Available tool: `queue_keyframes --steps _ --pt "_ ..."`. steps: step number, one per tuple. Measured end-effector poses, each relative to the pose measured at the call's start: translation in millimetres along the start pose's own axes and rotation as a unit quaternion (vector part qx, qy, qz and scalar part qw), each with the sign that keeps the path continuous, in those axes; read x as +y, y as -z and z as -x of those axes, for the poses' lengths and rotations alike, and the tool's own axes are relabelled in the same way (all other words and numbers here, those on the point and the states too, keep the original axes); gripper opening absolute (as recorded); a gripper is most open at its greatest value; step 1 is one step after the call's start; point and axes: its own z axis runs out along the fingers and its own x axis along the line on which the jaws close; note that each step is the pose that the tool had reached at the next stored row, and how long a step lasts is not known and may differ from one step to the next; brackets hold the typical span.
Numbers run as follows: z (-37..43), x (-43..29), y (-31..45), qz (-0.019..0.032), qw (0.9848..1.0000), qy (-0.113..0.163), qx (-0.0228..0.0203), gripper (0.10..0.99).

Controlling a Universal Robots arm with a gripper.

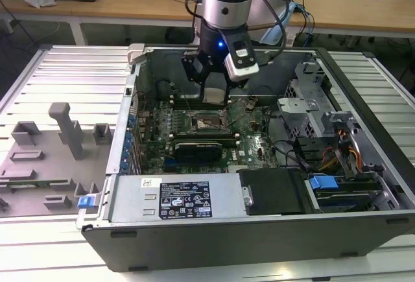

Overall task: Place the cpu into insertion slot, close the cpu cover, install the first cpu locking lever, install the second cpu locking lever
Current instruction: 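Place the cpu into insertion slot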

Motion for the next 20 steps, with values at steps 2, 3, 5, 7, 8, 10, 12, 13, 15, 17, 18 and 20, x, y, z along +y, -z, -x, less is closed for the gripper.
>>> queue_keyframes --steps 2,3,5,7,8,10,12,13,15,17,18,20 --pt "0.0 -0.1 -0.8 0.0005 0.9995 -0.030 -0.0027 0.541" --pt "0.0 -0.1 -1.1 0.0007 0.9992 -0.040 -0.0036 0.541" --pt "0.0 -0.2 -1.7 0.0010 0.9980 -0.062 -0.0056 0.541" --pt "0.0 -0.2 -2.5 0.0015 0.9958 -0.091 -0.0082 0.541" --pt "0.1 -0.2 -2.8 0.0016 0.9950 -0.099 -0.0089 0.541" --pt "0.1 -0.3 -3.7 0.0021 0.9913 -0.131 -0.0118 0.541" --pt "0.1 -0.4 -4.5 0.0025 0.9879 -0.154 -0.0138 0.541" --pt "0.1 -0.4 -4.7 0.0026 0.9867 -0.162 -0.0145 0.541" --pt "0.1 -0.5 -5.2 0.0029 0.9838 -0.179 -0.0160 0.541" --pt "0.1 -0.5 -5.9 0.0032 0.9796 -0.200 -0.0180 0.541" --pt "0.1 -0.6 -6.3 0.0035 0.9763 -0.216 -0.0194 0.541" --pt "0.1 -0.6 -6.9 0.0038 0.9721 -0.234 -0.0210 0.541"
